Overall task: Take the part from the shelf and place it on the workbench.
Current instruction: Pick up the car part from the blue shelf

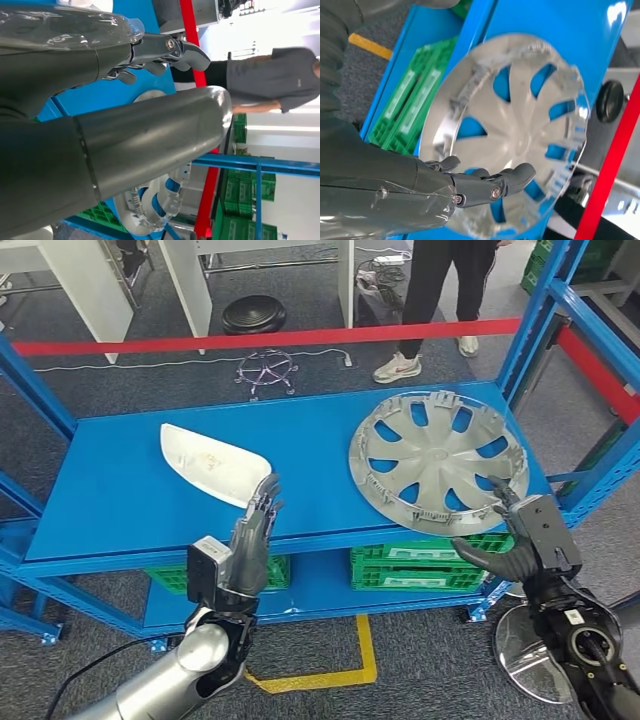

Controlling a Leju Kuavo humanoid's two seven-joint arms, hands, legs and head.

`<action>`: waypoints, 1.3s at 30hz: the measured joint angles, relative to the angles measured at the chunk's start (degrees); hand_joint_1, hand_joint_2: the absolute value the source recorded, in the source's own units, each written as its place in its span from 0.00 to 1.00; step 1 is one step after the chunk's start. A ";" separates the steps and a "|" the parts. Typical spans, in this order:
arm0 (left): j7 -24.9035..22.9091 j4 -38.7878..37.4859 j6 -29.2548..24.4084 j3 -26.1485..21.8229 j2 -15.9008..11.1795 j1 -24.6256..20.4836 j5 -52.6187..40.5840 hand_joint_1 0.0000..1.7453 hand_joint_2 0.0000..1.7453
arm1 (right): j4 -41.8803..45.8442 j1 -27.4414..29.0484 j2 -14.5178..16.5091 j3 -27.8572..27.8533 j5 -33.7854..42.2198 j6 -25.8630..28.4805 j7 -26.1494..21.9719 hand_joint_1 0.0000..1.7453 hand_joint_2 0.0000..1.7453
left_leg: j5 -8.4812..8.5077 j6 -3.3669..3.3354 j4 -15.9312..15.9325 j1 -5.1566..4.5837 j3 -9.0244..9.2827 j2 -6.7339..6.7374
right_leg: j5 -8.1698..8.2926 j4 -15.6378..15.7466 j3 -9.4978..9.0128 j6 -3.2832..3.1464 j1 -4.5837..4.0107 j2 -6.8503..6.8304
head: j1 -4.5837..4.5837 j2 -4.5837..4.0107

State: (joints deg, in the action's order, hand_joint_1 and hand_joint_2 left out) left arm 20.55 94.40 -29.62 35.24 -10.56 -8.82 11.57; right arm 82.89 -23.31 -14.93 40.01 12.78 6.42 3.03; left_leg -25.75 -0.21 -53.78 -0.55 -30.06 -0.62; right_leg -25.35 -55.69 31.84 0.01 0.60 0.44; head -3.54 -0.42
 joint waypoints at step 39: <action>0.17 1.20 -1.53 -0.75 -0.67 1.10 -0.60 0.00 0.00 | -6.36 -12.57 -5.06 5.61 -28.15 -9.49 7.53 0.00 1.00 | 0.00 -0.01 -0.01 -0.01 -0.05 0.00 | 0.05 0.13 -0.04 0.03 0.01 -0.01 | 0.02 0.00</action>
State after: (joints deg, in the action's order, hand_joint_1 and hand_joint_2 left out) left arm 20.71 95.60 -31.15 34.48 -11.22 -7.72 10.97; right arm 76.53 -35.88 -19.99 45.63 -15.38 -3.07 10.56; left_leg -25.75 -0.22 -53.80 -0.56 -30.11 -0.63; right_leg -25.30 -55.56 31.79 0.04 0.60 0.44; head -3.52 -0.42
